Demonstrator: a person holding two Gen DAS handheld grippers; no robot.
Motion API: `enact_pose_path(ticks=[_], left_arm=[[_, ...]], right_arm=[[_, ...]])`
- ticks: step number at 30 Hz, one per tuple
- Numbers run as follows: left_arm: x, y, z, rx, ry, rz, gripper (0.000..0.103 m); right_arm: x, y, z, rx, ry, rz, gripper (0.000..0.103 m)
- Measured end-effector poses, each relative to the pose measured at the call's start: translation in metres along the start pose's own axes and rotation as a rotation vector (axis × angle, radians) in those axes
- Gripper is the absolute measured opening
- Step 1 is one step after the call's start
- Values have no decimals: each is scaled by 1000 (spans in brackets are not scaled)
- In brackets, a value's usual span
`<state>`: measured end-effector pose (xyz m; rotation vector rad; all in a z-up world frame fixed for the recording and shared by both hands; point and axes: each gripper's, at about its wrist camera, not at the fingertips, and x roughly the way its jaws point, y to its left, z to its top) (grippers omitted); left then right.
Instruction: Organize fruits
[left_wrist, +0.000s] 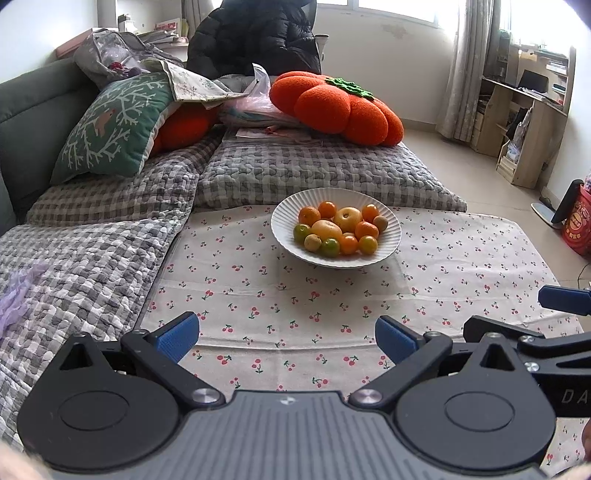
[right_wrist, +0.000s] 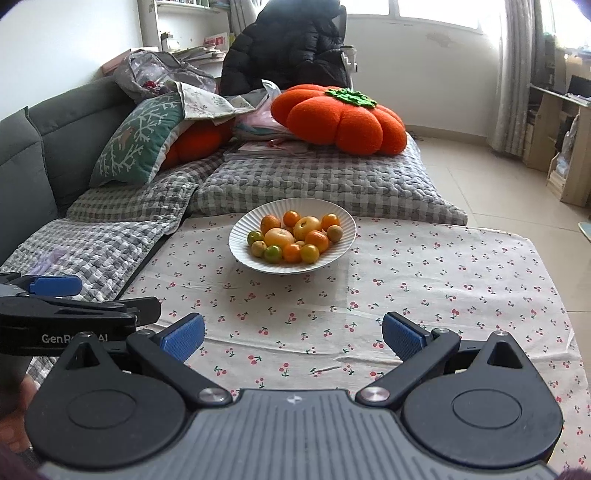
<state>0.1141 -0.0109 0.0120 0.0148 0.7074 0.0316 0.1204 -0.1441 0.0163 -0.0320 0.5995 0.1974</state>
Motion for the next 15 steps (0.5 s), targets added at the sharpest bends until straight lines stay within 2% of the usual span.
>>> enact_pose_path(ticks=[15], left_arm=[[0,-1,-2,-1,1,-24,99]], right_arm=[[-2,-2,1,1,-15,-13,103]])
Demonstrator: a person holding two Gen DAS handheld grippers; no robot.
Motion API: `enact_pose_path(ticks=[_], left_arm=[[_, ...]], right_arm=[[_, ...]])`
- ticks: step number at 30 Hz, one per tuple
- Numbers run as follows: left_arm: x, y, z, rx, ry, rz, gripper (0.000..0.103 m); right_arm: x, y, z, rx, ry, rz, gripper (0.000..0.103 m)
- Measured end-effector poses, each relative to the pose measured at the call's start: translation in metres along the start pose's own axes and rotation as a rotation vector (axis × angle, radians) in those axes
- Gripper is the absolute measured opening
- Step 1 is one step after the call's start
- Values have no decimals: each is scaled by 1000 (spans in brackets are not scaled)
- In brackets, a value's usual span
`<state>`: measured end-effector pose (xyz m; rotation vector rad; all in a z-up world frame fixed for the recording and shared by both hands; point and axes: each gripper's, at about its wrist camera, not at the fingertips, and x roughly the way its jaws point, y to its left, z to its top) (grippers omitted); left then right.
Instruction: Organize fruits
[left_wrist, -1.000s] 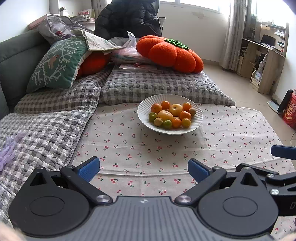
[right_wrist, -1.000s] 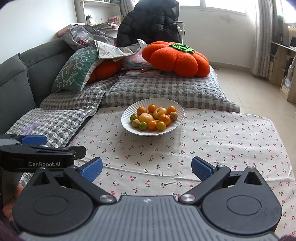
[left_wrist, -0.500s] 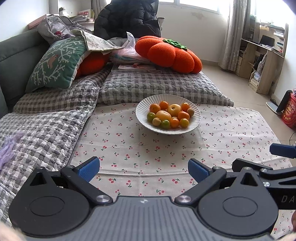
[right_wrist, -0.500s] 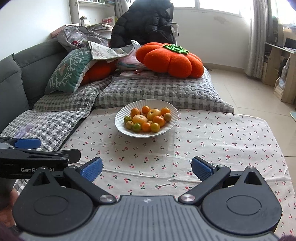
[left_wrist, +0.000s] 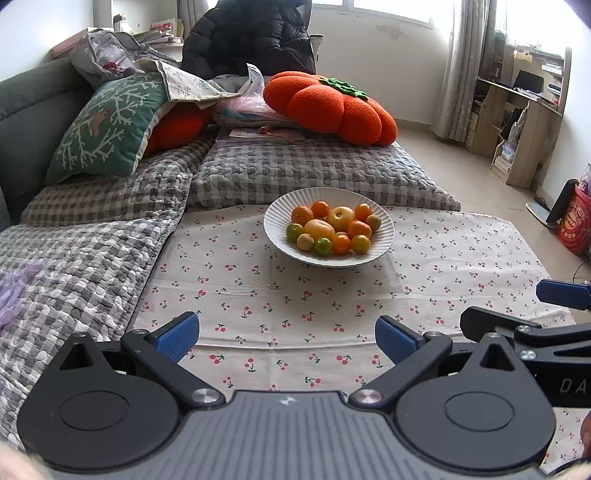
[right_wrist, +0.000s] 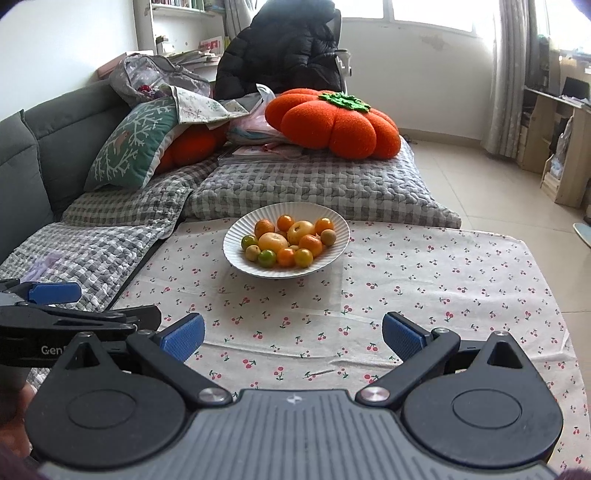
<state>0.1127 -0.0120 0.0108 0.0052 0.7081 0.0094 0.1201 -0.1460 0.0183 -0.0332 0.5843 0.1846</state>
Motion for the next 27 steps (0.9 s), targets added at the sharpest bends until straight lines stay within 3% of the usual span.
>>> enact_pose_path(ticks=[27], left_arm=[[1,1,-2,-6,9,2,99]], right_arm=[[1,1,0,-2,1,0,103]])
